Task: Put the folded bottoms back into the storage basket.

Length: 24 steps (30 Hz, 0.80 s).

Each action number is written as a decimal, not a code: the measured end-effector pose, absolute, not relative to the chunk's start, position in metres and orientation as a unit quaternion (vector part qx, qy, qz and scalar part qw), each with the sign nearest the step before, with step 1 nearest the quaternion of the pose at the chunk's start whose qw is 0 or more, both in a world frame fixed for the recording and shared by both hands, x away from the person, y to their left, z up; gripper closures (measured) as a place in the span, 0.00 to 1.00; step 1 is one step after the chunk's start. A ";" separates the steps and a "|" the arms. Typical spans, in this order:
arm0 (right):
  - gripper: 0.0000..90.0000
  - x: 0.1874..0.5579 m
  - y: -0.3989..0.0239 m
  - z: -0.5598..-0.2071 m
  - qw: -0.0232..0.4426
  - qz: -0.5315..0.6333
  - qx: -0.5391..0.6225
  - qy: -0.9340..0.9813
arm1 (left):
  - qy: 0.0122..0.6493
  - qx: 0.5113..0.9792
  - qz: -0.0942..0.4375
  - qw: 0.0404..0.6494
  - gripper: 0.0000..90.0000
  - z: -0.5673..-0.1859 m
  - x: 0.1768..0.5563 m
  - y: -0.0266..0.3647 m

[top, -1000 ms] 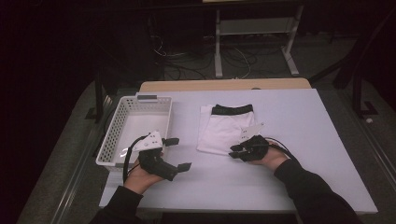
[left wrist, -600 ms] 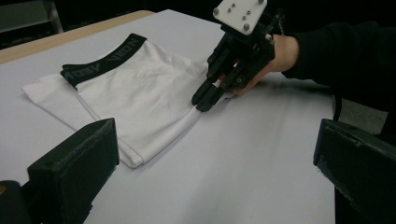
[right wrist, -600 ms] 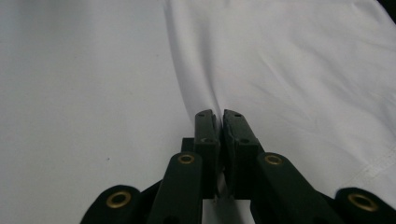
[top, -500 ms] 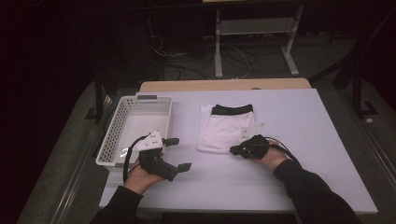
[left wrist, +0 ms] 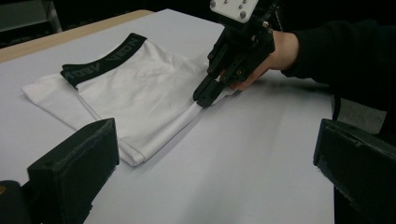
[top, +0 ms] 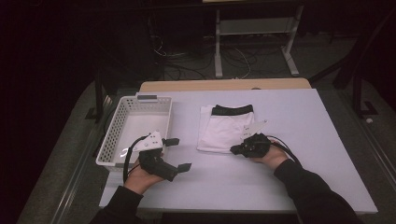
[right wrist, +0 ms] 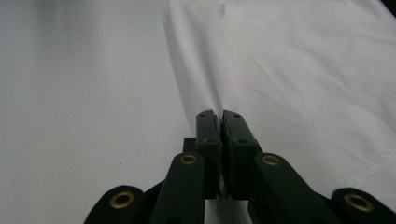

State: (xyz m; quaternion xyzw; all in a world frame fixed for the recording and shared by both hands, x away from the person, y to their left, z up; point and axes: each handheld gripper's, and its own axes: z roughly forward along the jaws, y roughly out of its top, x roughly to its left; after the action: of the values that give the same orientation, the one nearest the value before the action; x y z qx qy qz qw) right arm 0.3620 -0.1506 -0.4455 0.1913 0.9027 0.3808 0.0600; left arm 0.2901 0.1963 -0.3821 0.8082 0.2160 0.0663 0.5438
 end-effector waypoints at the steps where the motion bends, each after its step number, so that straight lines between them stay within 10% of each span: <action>1: 0.95 0.362 -0.151 -0.445 0.057 0.383 0.190 0.902 | 0.216 0.808 0.067 0.544 0.00 -0.382 0.290 0.197; 24: 0.95 0.351 -0.157 -0.438 0.034 0.383 0.180 0.905 | 0.217 0.808 0.067 0.544 0.00 -0.382 0.290 0.197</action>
State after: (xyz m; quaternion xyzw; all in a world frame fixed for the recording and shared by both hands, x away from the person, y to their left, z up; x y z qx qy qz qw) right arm 0.3505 -0.1567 -0.4376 0.1797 0.9053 0.3834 0.0339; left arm 0.2897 0.1968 -0.3820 0.8077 0.2170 0.0673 0.5440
